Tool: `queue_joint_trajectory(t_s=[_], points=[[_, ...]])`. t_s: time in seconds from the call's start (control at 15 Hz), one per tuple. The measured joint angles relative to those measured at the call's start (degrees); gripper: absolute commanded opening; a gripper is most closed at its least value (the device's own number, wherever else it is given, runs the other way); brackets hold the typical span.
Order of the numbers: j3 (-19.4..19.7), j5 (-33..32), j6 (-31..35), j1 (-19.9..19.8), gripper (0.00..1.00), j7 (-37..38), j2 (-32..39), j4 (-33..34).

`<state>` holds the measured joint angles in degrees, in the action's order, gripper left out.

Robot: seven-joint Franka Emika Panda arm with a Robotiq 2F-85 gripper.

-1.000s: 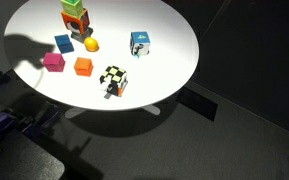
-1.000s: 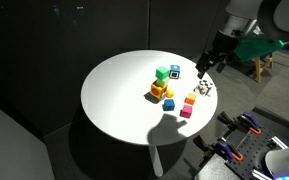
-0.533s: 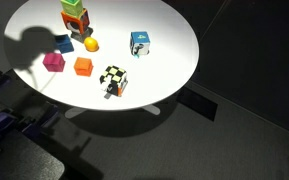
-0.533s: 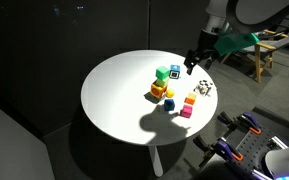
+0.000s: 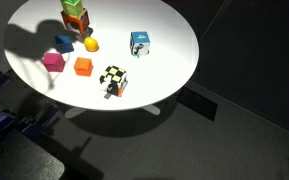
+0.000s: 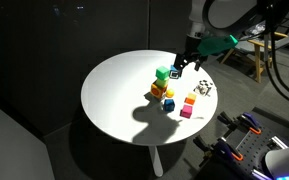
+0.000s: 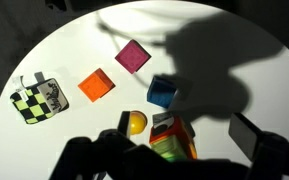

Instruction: Pick up the pink block and put it on the blue block

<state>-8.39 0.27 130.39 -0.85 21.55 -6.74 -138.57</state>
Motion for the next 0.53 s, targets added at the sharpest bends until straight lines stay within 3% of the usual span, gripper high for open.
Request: queue_joint_trajectory(t_s=[0.53], points=[[0.2,-0.1,0.0,0.2,1.0,0.0,1.1,0.9]])
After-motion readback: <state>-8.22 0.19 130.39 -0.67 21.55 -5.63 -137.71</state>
